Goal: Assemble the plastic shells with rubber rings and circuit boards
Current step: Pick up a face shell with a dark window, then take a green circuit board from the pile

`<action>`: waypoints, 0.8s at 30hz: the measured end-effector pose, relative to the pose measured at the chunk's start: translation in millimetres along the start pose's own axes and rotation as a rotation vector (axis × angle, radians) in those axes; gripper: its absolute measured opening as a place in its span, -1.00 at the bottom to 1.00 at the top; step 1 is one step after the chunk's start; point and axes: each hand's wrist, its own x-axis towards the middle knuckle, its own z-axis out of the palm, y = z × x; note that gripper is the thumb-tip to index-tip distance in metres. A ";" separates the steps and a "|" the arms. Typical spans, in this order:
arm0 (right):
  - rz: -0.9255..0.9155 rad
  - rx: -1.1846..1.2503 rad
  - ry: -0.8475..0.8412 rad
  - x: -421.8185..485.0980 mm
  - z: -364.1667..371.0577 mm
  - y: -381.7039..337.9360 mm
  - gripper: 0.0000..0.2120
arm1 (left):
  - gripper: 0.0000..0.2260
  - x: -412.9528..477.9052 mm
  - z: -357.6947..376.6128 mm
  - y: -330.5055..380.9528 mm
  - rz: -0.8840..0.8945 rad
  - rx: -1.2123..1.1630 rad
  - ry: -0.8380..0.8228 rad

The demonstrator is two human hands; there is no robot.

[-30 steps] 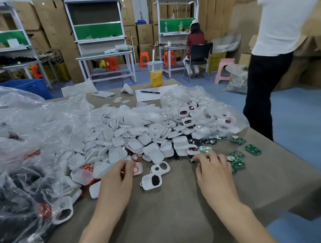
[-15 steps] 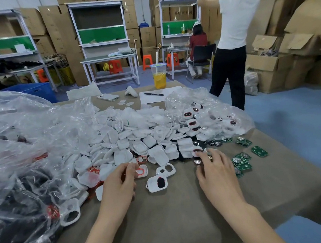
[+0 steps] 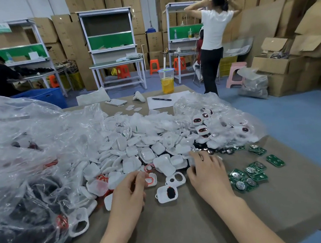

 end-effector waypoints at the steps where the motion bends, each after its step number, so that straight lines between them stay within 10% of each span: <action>1: -0.007 0.022 0.020 -0.8 0.3 -0.2 -0.57 | -0.76 -0.5 -0.1 0.2 0.003 0.001 0.001; 13: -0.172 0.119 0.116 75.0 3.1 -14.7 -0.56 | -0.71 55.7 2.1 -2.6 0.517 0.703 0.139; 24: -0.074 0.048 -0.202 184.8 -7.7 -56.1 -0.53 | -0.69 82.7 0.1 -9.5 0.479 0.827 0.151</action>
